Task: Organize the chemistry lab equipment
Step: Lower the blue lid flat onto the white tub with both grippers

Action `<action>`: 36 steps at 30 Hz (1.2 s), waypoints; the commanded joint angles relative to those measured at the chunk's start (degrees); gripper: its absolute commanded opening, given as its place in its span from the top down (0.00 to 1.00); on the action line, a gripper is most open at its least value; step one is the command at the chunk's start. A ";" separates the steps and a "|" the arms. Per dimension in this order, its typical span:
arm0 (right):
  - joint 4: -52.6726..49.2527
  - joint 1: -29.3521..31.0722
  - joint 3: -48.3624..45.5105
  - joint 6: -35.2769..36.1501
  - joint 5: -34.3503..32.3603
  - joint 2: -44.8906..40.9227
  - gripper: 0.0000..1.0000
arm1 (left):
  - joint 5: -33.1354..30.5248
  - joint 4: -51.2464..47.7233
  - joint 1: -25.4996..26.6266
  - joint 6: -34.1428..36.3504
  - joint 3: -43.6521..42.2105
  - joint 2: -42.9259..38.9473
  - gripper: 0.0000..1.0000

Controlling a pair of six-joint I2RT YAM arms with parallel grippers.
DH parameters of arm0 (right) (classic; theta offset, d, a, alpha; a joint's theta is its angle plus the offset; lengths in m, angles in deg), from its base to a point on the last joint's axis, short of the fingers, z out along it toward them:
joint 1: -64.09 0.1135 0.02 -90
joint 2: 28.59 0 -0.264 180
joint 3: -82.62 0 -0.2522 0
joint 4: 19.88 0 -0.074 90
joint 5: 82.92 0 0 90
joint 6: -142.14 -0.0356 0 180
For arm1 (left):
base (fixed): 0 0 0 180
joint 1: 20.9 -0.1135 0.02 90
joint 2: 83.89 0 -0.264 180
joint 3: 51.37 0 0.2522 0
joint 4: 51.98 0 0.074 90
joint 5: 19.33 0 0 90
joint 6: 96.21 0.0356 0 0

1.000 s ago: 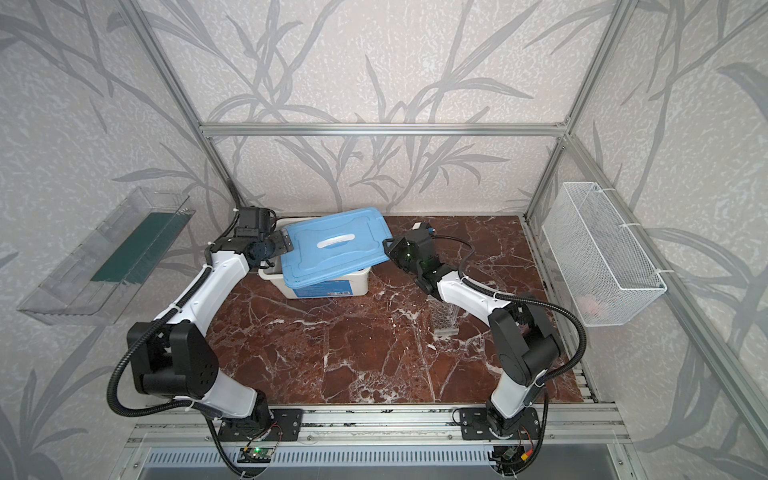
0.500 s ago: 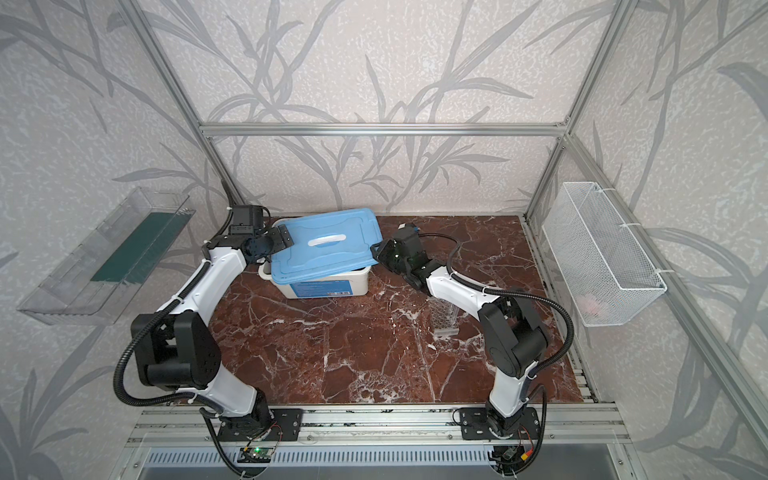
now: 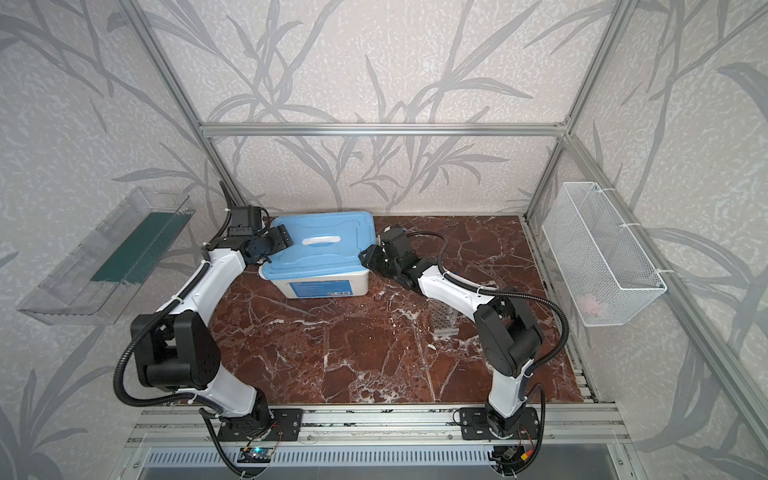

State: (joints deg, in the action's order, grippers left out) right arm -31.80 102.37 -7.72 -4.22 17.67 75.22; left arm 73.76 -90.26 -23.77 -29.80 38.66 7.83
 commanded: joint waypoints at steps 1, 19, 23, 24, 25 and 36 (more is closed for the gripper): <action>-6.95 -1.61 -1.31 5.33 3.36 -0.27 0.50 | 8.76 -0.54 1.17 -1.63 -3.31 -0.84 0.13; -23.25 -10.08 2.96 17.84 5.13 -4.58 0.40 | 7.90 2.24 9.13 -4.94 -7.54 -2.79 0.22; -24.74 -9.39 1.52 18.37 3.70 -5.39 0.44 | 7.74 2.45 8.89 -5.13 -7.47 -2.49 0.28; -24.73 -8.90 0.94 18.53 3.13 -5.67 0.44 | 7.35 2.13 8.75 -4.94 -7.28 -2.47 0.28; -24.42 -8.41 0.35 18.45 2.74 -5.66 0.44 | 7.00 1.82 8.61 -4.72 -7.12 -2.51 0.30; -26.35 -5.75 -1.02 19.38 0.19 -7.49 0.47 | 7.21 1.88 7.24 -4.77 -10.16 -5.64 0.37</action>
State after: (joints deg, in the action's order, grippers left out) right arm -51.03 95.26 -6.60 11.67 19.51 68.49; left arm 80.01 -84.84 -17.19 -34.48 31.21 4.01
